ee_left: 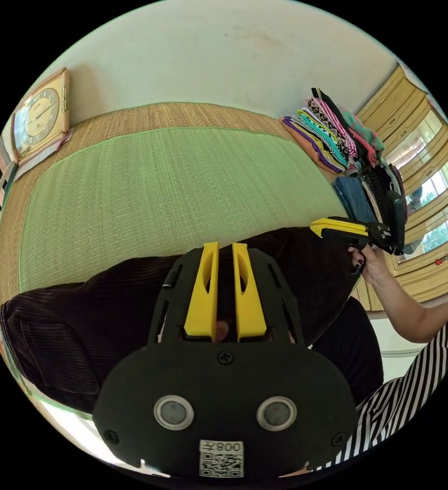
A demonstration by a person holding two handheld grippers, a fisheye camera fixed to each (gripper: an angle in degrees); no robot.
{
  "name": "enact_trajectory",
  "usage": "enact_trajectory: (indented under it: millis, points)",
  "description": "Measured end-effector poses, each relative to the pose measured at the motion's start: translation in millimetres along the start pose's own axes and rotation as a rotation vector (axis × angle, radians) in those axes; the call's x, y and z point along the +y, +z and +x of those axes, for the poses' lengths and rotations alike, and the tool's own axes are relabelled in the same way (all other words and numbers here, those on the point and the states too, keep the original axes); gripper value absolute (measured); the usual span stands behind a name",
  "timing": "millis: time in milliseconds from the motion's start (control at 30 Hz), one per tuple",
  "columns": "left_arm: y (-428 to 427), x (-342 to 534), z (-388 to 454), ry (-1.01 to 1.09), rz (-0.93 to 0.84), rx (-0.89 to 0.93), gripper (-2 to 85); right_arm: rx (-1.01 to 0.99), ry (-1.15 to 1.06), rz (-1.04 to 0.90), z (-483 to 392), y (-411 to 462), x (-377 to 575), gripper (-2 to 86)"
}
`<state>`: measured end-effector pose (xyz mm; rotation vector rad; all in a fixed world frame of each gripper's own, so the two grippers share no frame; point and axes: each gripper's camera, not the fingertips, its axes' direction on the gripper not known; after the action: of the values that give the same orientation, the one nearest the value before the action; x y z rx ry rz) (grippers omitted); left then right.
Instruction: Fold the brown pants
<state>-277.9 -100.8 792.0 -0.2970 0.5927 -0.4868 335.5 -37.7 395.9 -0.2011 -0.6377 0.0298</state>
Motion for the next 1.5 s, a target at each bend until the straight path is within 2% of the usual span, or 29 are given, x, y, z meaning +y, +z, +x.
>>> enact_trajectory:
  millis: [67,333,433,667,767,933,1000,1133,1300,1433,1500]
  points:
    - [-10,9,-20,-0.043,-0.059,0.041,4.4,-0.036,-0.050,-0.044,-12,19,-20,7.4]
    - [-109,14,-54,-0.116,0.114,0.036,5.7,-0.190,-0.201,-0.023,-52,47,-81,8.1]
    - [-116,16,-74,-0.169,0.007,0.000,4.1,-0.287,-0.232,-0.070,-68,76,-111,8.1]
    - [-170,48,-83,-0.148,0.029,0.046,1.0,-0.417,-0.286,-0.187,-108,137,-144,8.5]
    - [-201,53,-89,-0.160,0.048,0.080,1.2,-0.380,-0.314,-0.148,-121,139,-132,8.4]
    - [-260,48,-93,-0.127,0.177,0.052,3.5,-0.370,-0.326,-0.051,-134,131,-111,6.4]
    - [-271,38,-97,-0.095,0.157,0.030,5.1,-0.366,-0.341,-0.035,-141,132,-106,6.1]
    - [-274,38,-103,-0.083,0.009,-0.040,3.5,-0.371,-0.384,-0.026,-155,133,-97,5.7]
    - [-304,70,-112,-0.172,0.051,0.035,2.9,-0.392,-0.428,-0.054,-164,141,-92,5.3]
    - [-337,71,-119,-0.206,0.143,0.167,7.0,-0.377,-0.465,-0.086,-175,152,-92,4.8]
    - [-344,63,-120,-0.199,0.152,0.145,7.9,-0.377,-0.473,-0.109,-178,158,-94,4.6]
